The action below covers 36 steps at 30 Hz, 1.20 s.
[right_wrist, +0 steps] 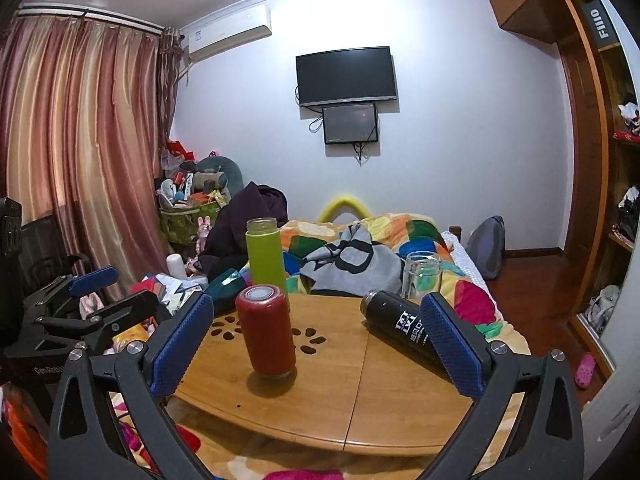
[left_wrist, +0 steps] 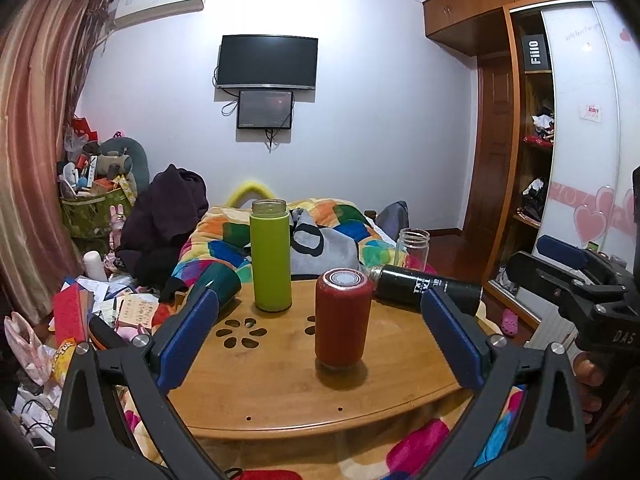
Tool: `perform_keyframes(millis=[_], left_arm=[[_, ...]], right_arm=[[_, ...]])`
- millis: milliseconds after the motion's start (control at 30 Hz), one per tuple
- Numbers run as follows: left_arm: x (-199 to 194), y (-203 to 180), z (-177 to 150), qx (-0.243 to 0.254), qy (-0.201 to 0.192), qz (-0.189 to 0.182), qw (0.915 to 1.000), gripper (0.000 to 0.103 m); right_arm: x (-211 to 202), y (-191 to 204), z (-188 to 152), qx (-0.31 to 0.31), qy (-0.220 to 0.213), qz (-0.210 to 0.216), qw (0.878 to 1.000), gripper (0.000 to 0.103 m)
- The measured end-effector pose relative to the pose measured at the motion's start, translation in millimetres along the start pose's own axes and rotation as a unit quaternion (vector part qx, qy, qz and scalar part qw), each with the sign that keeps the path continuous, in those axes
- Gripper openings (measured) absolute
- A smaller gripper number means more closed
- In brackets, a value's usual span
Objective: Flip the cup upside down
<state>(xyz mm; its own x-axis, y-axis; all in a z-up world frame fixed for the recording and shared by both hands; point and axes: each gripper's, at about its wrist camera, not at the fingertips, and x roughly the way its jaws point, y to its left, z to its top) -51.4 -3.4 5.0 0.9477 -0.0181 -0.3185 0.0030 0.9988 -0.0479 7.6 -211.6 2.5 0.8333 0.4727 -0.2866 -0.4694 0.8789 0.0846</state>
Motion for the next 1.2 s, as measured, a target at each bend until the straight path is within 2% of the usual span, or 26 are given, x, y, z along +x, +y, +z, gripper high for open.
perform_keyframes(millis=[1200], left_arm=[[-5.2, -1.5, -2.0, 0.001, -0.004, -0.001, 1.0000, 0.103]], right_arm=[[-2.6, 1.9, -7.1, -0.001, 0.005, 0.003, 1.000, 0.103]])
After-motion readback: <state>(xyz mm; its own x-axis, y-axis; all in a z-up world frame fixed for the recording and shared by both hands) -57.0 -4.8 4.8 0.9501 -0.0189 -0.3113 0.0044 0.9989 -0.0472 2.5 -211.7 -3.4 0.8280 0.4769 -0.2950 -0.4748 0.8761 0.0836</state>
